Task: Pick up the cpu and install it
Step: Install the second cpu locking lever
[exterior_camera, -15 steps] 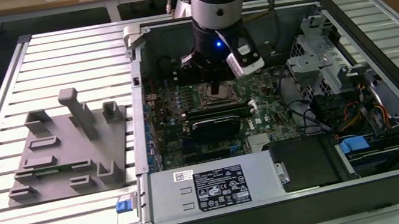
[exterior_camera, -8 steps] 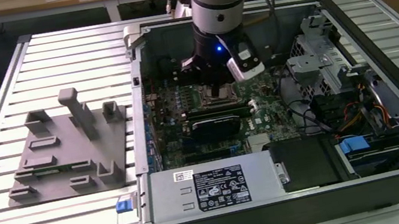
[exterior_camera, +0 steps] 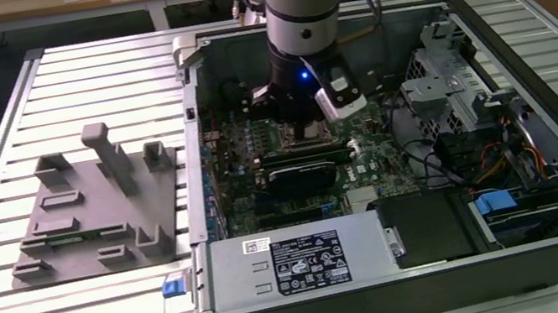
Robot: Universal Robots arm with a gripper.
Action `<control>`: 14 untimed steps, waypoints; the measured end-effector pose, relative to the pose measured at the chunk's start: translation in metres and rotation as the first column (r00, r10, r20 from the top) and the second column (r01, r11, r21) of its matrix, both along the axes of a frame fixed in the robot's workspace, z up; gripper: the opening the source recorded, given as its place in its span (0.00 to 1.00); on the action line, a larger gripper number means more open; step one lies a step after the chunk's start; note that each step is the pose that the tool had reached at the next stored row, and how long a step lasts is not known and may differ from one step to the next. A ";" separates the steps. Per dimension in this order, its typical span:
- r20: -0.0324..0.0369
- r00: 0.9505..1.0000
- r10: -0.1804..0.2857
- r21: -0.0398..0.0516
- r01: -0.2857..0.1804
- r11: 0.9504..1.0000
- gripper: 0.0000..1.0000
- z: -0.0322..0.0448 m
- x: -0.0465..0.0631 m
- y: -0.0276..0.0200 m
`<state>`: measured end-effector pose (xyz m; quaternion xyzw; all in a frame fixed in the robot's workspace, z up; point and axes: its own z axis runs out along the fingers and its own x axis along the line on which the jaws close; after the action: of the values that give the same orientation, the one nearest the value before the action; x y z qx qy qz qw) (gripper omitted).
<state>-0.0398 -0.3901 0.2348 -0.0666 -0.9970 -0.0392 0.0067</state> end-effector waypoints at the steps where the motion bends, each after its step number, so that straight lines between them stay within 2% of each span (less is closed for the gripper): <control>1: 0.000 1.000 0.000 0.001 0.000 1.000 0.11 -0.0008 -0.001 0.0000; 6: 0.000 1.000 0.000 0.005 0.000 1.000 0.11 -0.0044 -0.003 -0.0003; 10: 0.000 1.000 -0.001 0.017 0.001 1.000 0.11 -0.0070 -0.003 -0.0016; 14: 0.000 1.000 -0.004 0.031 0.004 1.000 0.11 -0.0088 -0.003 -0.0059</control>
<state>-0.0427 -0.3959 0.2260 -0.0686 -0.9961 -0.0546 0.0077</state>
